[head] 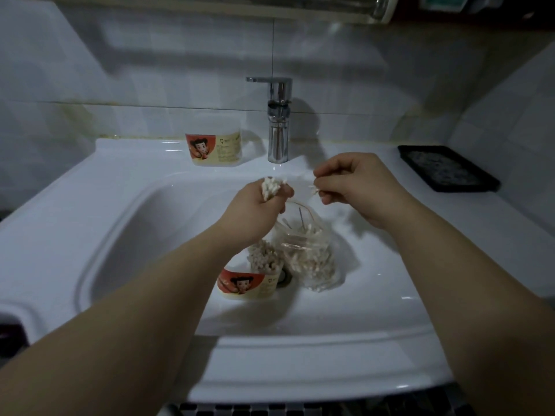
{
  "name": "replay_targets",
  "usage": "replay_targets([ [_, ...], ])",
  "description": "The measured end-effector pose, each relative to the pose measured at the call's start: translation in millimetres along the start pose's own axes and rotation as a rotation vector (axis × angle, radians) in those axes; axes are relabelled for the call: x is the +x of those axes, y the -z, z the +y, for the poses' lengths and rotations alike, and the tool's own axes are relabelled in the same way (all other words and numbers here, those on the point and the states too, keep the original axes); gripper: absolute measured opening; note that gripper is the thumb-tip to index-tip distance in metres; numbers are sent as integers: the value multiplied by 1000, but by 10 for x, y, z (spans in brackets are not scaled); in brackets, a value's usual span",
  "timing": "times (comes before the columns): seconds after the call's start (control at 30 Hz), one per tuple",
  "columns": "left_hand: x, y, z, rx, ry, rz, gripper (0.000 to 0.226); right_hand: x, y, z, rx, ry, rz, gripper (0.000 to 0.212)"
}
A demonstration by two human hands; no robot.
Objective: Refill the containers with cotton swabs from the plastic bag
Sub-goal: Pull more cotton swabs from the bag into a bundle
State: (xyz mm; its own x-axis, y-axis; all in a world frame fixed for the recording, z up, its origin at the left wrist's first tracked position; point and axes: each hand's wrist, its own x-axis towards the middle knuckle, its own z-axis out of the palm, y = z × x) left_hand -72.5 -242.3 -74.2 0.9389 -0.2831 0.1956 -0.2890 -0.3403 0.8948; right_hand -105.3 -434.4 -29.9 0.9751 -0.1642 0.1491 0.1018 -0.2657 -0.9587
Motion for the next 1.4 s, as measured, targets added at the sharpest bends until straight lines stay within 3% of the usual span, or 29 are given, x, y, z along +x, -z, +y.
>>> replay_targets([
  [0.17, 10, 23, 104, -257, 2, 124, 21, 30, 24, 14, -66, 29, 21, 27],
  [0.4, -4, -34, 84, -282, 14, -16, 27, 18, -25, 18, -1, -24, -116, 50],
  [0.57, -14, -14, 82, -206, 3, 10, 30, -42, -42, 7, -97, 46, -248, 36],
  [0.7, -5, 5, 95, -225, -15, 30, 22, -50, -57, 9, -148, 31, -210, 35],
  [0.87, -42, -25, 86, -223, -2, -66, 26, -14, -48, 43, -6, -12, -112, 24],
  [1.03, -41, -24, 86, -192, 1, -55, 23, -25, -89, 14, 124, -62, -75, 13],
  [1.4, -77, -34, 115, -271, 36, -113, 24, -12, -105, 8, 233, -86, -79, 14],
])
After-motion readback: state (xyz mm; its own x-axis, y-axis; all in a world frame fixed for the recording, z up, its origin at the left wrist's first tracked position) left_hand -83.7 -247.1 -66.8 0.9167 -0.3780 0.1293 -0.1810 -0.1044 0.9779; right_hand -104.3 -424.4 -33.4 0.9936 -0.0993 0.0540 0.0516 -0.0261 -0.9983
